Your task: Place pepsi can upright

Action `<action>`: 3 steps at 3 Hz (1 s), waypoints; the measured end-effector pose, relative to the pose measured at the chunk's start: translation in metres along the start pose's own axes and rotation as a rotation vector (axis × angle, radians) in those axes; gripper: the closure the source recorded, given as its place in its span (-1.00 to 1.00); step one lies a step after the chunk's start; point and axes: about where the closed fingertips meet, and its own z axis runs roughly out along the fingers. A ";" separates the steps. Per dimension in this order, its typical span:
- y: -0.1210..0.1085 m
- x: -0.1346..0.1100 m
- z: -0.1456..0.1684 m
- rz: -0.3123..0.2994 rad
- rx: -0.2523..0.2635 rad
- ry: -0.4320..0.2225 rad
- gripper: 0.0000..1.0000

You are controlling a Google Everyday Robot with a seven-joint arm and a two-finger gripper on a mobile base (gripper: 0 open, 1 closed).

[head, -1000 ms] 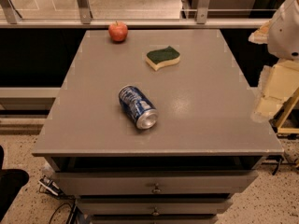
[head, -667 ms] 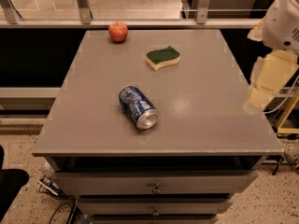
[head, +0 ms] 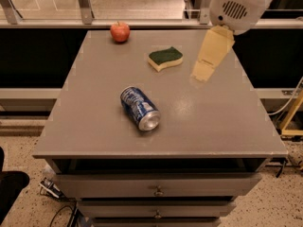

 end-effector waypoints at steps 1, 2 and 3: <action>0.016 -0.026 0.009 0.085 0.050 0.028 -1.00; 0.044 -0.040 0.029 0.165 0.061 0.090 -1.00; 0.066 -0.049 0.048 0.276 0.048 0.124 -1.00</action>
Offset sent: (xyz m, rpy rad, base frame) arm -0.0392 0.0947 -0.0616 -0.0571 0.1445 -0.6260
